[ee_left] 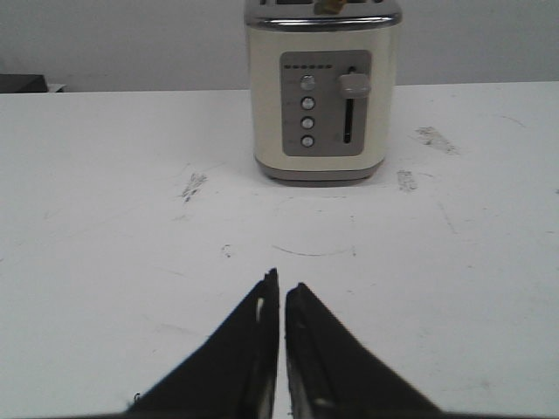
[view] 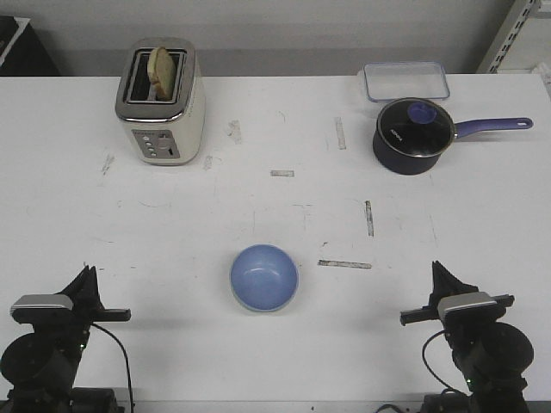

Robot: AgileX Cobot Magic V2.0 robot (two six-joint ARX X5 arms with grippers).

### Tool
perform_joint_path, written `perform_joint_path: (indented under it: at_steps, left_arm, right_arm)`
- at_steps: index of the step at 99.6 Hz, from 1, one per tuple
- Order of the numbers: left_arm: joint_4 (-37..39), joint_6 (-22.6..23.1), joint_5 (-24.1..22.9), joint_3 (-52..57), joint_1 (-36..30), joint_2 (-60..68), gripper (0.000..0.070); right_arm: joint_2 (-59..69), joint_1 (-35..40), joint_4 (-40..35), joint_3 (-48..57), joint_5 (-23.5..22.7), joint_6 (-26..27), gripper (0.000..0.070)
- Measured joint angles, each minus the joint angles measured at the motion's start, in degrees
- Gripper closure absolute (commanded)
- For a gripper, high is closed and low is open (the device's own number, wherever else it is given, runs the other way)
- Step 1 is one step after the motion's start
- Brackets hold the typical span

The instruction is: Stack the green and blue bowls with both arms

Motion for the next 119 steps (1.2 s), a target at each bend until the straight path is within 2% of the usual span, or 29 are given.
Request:
perform_joint_path:
  at_steps: [9,26,36,39,56,119]
  left_arm:
    - [4.7,0.0,2.7,-5.6,1.5,-2.5,0.0699]
    - [16.9,0.0,3.1,-19.6,1.6,-10.3,0.0699]
    - [23.2,0.0,3.2,-26.6,1.6,-10.3,0.0699]
    - [21.3,-0.1,3.7,-26.8,1.6,-10.3,0.0699]
    - [24.5,0.0,4.5,-26.9,1.5,-10.4,0.0699]
    - [24.4,0.0,4.5,-26.9,1.5,-10.4,0.0699]
  right_arm:
    - [0.0,0.0,0.0,0.0,0.0,0.0,0.0700]
    - [0.0,0.0,0.0,0.0,0.0,0.0,0.0700]
    - [0.0,0.0,0.1,0.0,0.0,0.0,0.0700]
    - [0.0,0.0,0.1,0.0,0.0,0.0,0.0700]
    - [0.0,0.0,0.2,-0.1,0.0,0.0,0.0700]
    - [0.0,0.0,0.2,-0.1,0.0,0.0,0.0700]
